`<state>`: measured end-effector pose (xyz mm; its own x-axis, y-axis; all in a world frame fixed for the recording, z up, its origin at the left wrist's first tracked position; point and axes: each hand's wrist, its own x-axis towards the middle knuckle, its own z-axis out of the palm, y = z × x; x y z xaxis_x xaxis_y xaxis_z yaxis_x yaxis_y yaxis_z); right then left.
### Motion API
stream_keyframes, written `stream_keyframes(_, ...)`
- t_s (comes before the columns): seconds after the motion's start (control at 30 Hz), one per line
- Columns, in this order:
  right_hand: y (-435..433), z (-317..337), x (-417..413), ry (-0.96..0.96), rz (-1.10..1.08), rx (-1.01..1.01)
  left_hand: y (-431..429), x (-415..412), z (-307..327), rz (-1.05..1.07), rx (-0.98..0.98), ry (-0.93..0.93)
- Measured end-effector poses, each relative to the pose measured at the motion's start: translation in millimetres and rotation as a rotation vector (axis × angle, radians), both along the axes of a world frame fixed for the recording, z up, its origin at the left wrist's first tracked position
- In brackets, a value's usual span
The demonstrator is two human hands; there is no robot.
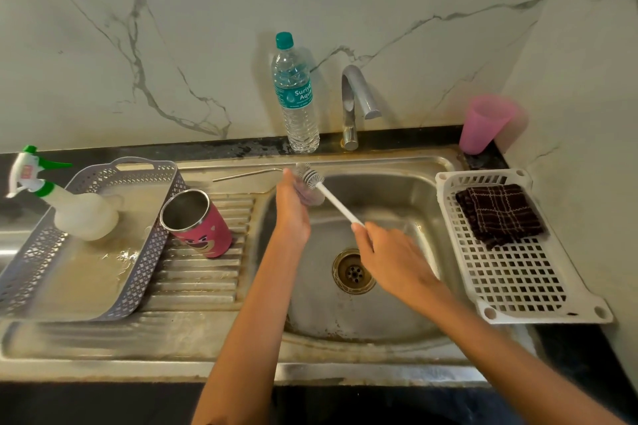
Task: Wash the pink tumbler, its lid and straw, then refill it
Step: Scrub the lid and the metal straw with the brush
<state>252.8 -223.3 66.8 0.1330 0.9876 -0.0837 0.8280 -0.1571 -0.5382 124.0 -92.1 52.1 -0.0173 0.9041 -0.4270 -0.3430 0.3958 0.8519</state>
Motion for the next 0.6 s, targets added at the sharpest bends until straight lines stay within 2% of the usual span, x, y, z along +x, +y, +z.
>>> stream_keyframes(0.13,-10.4,-2.3,-9.1,-0.028,-0.010,0.033,9.7,10.3,8.2,0.045,-0.078,-0.113)
stream_keyframes(0.23,-5.4,-7.3,-9.1,-0.072,-0.017,0.057,0.6,19.9,2.1,0.039,-0.112,-0.081)
stream_keyframes(0.4,-24.4,-22.9,5.9,-0.168,0.043,0.082,14.7,1.3,3.0,0.180,-0.188,-0.319)
stream_keyframes(0.6,-11.4,-17.2,-3.5,-0.163,0.030,0.081,-0.5,14.8,-5.0,0.085,-0.231,-0.261)
